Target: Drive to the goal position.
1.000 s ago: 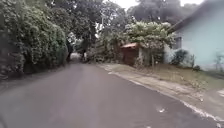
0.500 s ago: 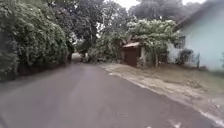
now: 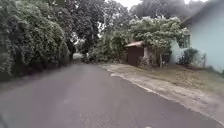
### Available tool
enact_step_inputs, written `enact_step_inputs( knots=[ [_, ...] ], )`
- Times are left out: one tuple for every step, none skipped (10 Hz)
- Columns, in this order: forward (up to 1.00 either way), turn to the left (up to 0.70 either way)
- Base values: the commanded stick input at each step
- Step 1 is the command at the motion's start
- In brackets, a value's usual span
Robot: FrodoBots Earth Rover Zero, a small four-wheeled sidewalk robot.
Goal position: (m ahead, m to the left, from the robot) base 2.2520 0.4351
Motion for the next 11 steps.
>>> enact_step_inputs(
  knots=[
    [0.7, 0.16],
    [0.7, 0.21],
    [0.7, 0.25],
    [0.7, 0.29],
    [0.7, 0.35],
    [0.7, 0.35],
    [0.7, 0.35],
    [0.7, 0.35],
    [0.7, 0.0],
    [0.7, 0.0],
    [0.7, 0.0]
  ],
)
